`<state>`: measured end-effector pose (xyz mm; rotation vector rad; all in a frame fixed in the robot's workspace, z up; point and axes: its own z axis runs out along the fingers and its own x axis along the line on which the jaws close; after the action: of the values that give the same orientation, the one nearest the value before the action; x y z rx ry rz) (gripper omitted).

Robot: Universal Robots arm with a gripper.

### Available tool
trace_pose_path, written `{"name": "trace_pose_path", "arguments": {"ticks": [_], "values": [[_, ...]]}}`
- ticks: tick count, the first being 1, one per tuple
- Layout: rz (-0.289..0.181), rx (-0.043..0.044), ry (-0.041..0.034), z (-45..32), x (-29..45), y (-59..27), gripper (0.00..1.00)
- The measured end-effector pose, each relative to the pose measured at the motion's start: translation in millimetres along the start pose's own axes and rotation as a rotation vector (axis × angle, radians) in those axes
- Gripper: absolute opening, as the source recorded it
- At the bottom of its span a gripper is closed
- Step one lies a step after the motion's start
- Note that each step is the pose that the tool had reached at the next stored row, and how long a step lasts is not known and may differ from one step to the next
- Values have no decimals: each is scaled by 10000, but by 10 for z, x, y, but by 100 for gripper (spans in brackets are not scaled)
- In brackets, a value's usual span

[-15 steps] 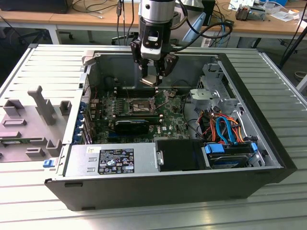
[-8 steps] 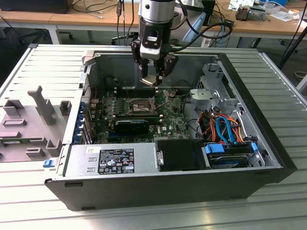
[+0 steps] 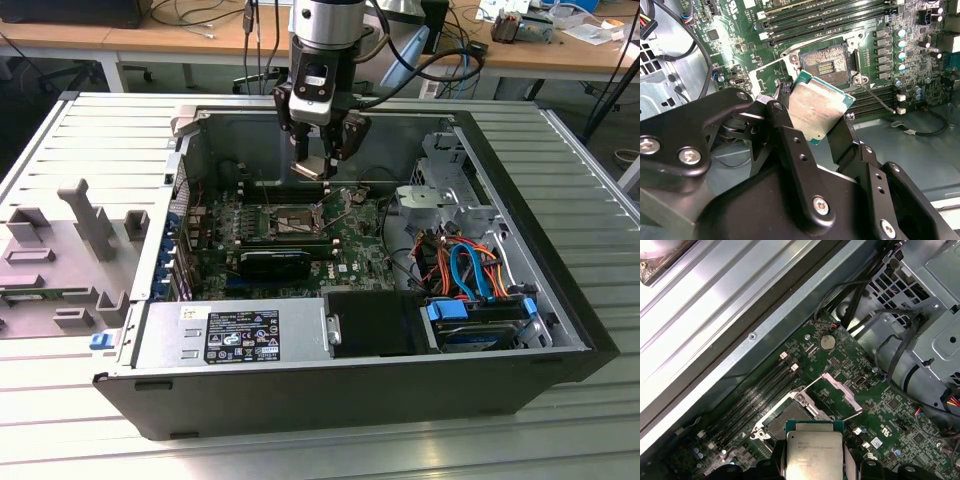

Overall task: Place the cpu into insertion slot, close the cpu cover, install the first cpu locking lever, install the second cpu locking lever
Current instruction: 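Place the cpu into insertion slot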

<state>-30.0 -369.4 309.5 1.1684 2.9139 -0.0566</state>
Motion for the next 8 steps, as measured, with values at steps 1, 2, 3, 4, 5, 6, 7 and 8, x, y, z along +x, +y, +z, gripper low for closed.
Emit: {"name": "trace_pose_path", "arguments": {"ticks": [1,2,3,4,5,6,7,8], "values": [[22,0,1,0,0,0,55],[62,1,2,0,0,0,55],[86,2,3,0,0,0,55],[128,2,4,1,0,0,55],[162,2,6,1,0,0,55],[184,3,6,1,0,0,55],[204,3,7,1,0,0,55],[231,3,8,1,0,0,55]]}}
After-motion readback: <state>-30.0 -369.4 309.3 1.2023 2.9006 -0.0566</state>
